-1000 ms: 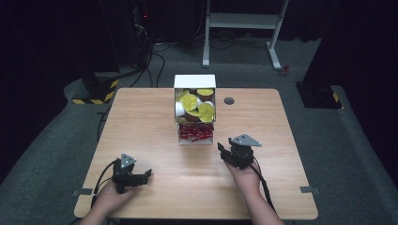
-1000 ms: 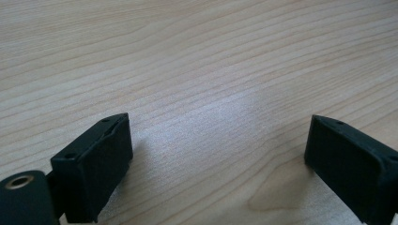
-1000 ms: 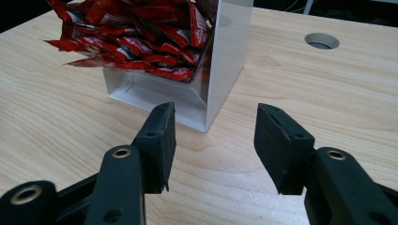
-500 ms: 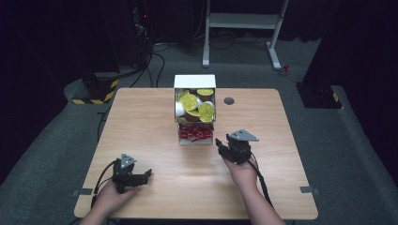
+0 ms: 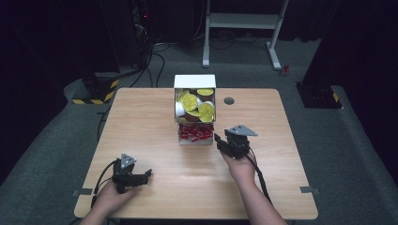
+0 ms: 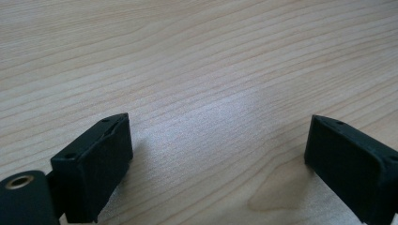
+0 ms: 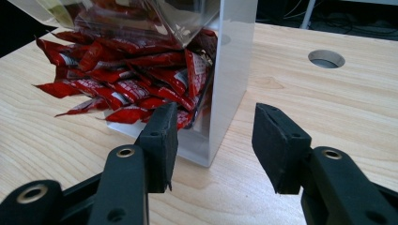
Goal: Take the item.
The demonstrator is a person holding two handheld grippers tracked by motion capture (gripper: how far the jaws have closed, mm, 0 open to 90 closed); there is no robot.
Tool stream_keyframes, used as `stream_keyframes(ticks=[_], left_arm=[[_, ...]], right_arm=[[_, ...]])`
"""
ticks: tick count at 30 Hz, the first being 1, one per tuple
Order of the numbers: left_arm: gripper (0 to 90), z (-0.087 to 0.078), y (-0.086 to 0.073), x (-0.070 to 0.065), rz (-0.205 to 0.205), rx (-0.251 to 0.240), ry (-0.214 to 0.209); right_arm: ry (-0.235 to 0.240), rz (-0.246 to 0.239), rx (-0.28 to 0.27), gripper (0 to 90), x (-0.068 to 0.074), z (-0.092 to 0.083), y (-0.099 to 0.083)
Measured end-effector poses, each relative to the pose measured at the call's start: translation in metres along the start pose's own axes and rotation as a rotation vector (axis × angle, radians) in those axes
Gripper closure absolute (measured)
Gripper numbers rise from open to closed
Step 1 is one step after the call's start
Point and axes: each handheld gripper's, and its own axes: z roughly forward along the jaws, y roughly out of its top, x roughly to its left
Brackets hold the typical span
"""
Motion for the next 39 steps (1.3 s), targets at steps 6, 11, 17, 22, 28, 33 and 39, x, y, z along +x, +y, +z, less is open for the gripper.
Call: stream_keyframes(ticks=[6,11,17,22,28,33,39], left_arm=[[8.3,0.0,0.0,0.0,0.0,0.001,0.0],[8.3,0.0,0.0,0.0,0.0,0.001,0.0],[8.3,0.0,0.0,0.0,0.0,0.001,0.0],[8.3,0.0,0.0,0.0,0.0,0.001,0.0],[8.4,0.0,0.0,0.0,0.0,0.001,0.0],[8.3,0.0,0.0,0.0,0.0,0.001,0.0],[8.3,0.0,0.0,0.0,0.0,0.001,0.0]], right_arm=[[-0.005,-0.005,-0.008,51.7,0.0,0.004,0.006],[-0.005,-0.003,-0.006,52.6,0.001,0.007,0.009],[0.016,-0.014,-0.009,57.2,0.005,0.009,0.014],[0.014,-0.01,-0.001,58.1,0.005,0.013,0.015],[0.007,-0.014,-0.002,57.9,0.007,0.017,0.018],[-0.004,-0.023,0.013,58.4,0.008,0.021,0.02],[-0.007,-0.022,0.018,62.7,0.006,0.026,0.02]])
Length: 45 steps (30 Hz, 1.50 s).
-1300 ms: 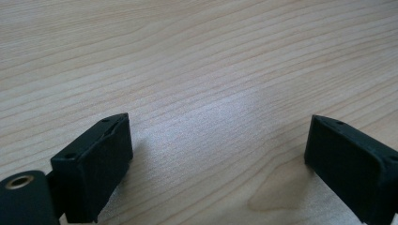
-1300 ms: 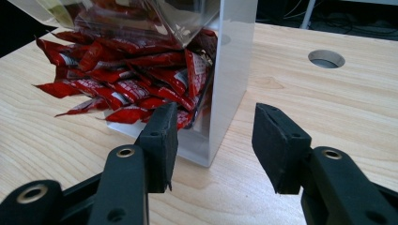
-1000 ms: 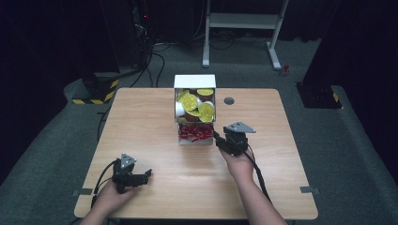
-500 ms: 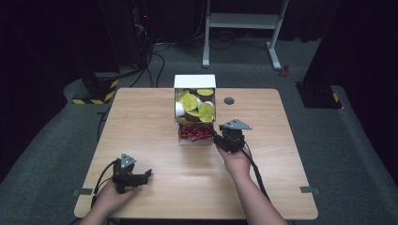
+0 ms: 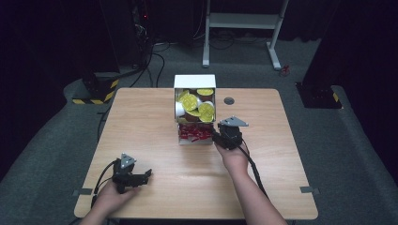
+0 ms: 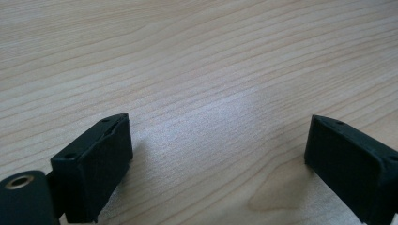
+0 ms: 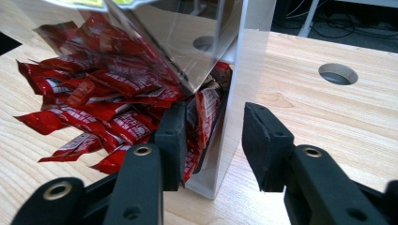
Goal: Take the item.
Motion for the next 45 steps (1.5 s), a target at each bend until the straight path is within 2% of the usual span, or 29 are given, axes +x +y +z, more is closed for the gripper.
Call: stream_keyframes(ticks=[14,26,45], left_arm=[[8.3,0.0,0.0,0.0,0.0,0.0,0.0],[8.4,0.0,0.0,0.0,0.0,0.0,0.0],[8.4,0.0,0.0,0.0,-0.001,-0.001,0.0]], right_arm=[[-0.008,0.0,-0.001,68.6,-0.002,0.007,0.001],[-0.005,-0.017,0.001,77.0,0.003,0.012,0.005],[0.0,-0.02,0.0,82.3,0.004,0.013,0.004]])
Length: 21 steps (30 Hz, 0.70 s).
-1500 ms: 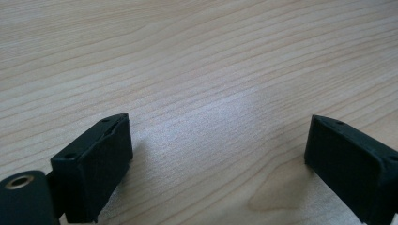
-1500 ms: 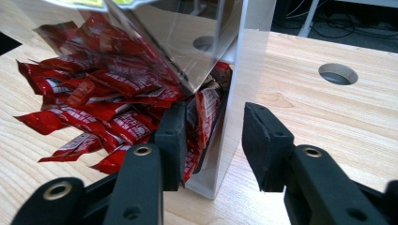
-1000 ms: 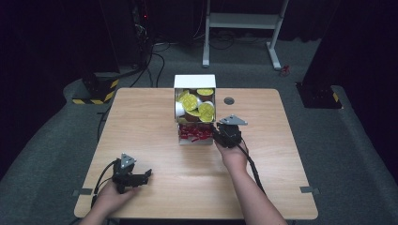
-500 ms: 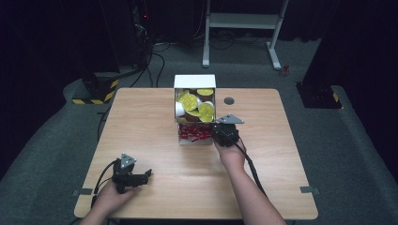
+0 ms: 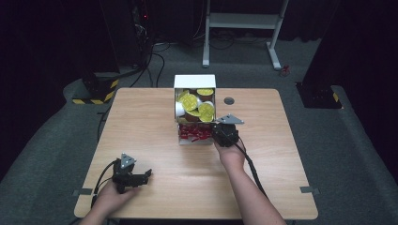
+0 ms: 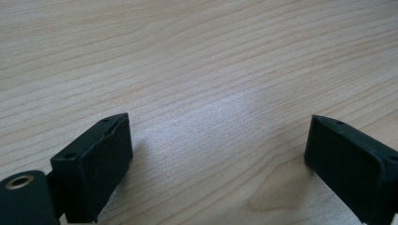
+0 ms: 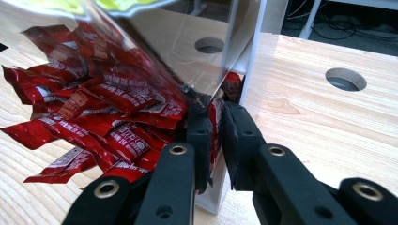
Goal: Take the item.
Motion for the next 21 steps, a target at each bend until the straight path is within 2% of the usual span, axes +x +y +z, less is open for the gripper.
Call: stream_keyframes(ticks=[10,21], left_arm=[[8.3,-0.0001,0.0,0.0002,0.0,0.001,-0.001],[8.4,-0.0001,0.0,0.0001,0.0,0.001,-0.001]], right_arm=[[-0.002,0.003,0.002,87.0,0.0014,-0.0006,-0.0018],[0.008,-0.005,-0.012,87.7,0.0015,-0.006,-0.0061]])
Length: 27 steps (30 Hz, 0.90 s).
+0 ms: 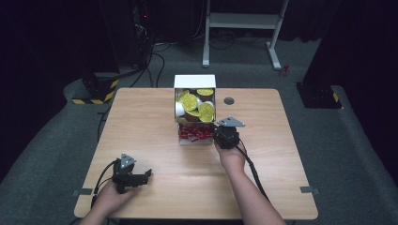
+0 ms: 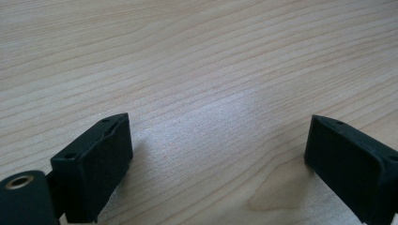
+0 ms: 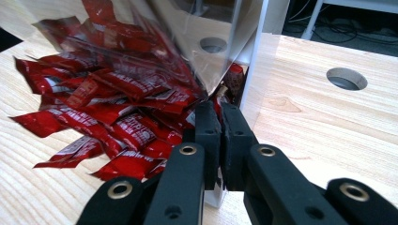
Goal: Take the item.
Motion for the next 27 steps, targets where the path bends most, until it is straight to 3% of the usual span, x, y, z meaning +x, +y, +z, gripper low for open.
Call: stream_keyframes(ticks=[27], left_arm=[[8.3,0.0,0.0,0.0,0.0,0.0,0.0]], right_arm=[[0.033,0.007,-0.056,88.0,0.001,-0.027,-0.009]])
